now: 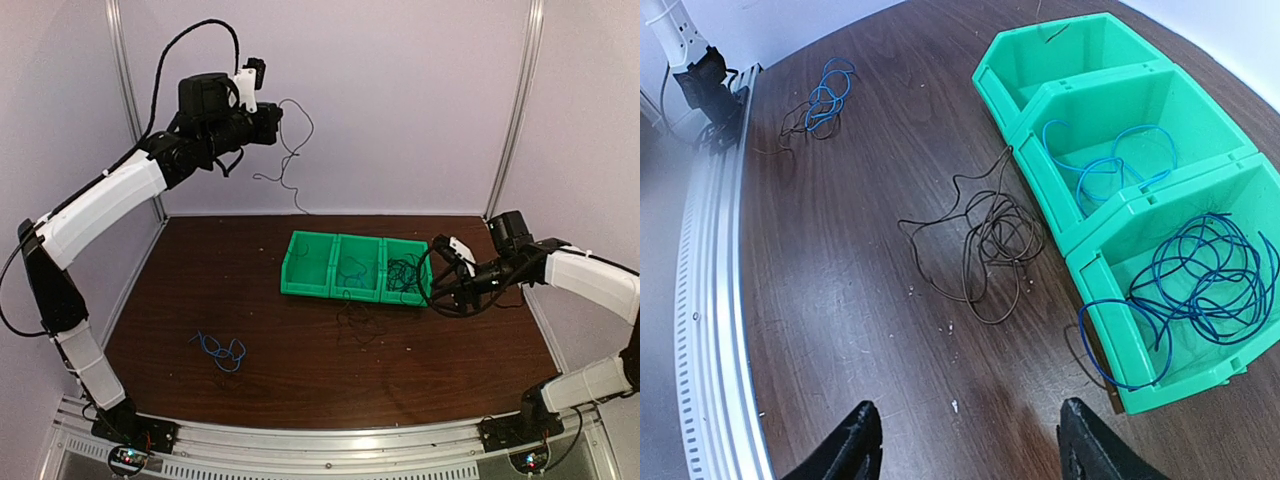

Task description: Untangle the cables

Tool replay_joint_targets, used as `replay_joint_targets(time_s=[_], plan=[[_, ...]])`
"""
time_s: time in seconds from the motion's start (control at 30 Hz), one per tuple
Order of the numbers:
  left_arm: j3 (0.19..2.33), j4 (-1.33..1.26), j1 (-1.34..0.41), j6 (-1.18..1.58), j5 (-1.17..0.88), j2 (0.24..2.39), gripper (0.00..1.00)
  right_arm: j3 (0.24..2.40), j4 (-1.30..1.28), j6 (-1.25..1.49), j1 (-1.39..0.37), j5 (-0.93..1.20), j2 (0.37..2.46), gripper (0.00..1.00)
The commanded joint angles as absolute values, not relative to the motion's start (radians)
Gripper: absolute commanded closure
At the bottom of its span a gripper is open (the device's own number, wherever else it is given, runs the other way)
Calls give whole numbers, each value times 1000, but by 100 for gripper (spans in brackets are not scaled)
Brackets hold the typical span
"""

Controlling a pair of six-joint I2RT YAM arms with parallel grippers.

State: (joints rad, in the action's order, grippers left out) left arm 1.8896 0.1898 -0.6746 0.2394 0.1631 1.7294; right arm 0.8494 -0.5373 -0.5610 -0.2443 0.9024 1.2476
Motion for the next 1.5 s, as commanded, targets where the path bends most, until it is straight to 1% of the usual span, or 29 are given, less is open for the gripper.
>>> replay_joint_targets(time_s=[0.0,0.33,0.53,0.87,1.27,1.47], plan=[[1870,171,-651,282,101,1742,100,830,-452,-548,-236,913,1249,40],[1756,131,-650,329,63,1756,100,818,-433,-546,-235,915,1268,40],[1662,96,-650,386,84,1785,100,808,-433,-551,-235,905,1265,40],[1568,16,-650,475,7,1895,100,804,-439,-561,-234,900,1281,40],[1546,15,-650,538,0,2018,100,802,-439,-564,-235,902,1287,40],[1601,7,-652,573,-96,2112,100,804,-443,-567,-234,903,1296,40]])
